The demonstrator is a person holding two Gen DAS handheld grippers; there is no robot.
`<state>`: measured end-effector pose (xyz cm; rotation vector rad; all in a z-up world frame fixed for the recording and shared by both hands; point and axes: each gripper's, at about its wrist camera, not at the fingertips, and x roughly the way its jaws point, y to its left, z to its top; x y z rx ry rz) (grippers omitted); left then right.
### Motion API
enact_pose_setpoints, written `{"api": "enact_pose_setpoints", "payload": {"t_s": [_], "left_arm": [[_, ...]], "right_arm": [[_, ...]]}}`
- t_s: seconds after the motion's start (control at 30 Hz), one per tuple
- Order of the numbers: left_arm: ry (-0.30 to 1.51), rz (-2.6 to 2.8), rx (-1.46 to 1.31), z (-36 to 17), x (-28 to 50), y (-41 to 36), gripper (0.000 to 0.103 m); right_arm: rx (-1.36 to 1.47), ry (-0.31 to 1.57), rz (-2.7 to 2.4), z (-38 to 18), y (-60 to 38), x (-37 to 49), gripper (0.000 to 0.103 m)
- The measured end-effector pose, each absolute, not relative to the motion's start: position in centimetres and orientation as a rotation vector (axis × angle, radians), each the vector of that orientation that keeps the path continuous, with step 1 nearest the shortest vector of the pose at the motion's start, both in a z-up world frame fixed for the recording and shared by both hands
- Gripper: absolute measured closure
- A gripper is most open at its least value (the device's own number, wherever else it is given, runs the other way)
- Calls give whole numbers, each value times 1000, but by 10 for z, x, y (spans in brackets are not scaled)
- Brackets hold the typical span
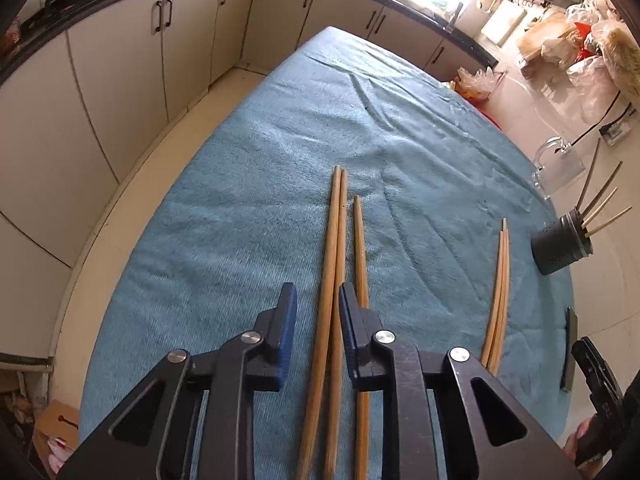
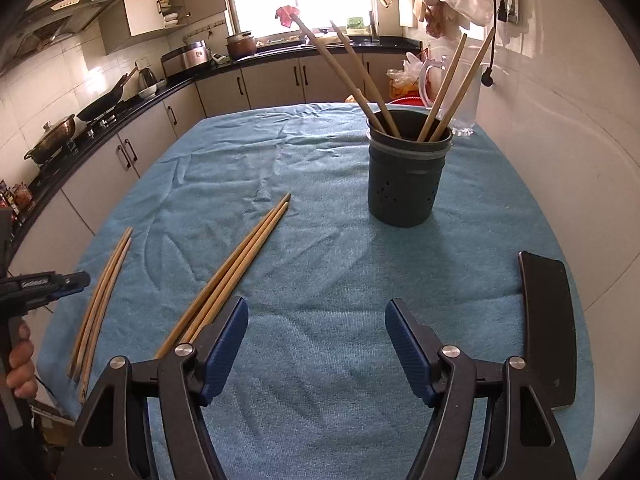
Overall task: Organize utensils
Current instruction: 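Move both open grippers back over the loose chopsticks on the cloth, then close the left gripper on a chopstick while the right gripper grasps another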
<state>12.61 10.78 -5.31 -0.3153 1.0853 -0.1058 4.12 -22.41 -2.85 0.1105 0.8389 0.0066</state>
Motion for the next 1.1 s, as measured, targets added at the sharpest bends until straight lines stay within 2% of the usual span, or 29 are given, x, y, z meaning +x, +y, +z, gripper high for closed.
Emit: {"api": "enact_pose_setpoints", "payload": {"t_s": [0.9,0.97,1.03,1.1], "left_arm": [[1129,-33,-111,-61,180,89,84],[1131,-18,-100,-61,180,87,87],[1129,6,-84,-61,176,86,96],[1126,-1,-90,-61,171,88,96]], "right_arm": [[182,912,20,-37,-227,57,27],[212,938,44,-37,-225,66,28],[240,970,67,-38,-222,75,36],[276,1016,79,-42,-218,89,56]]}}
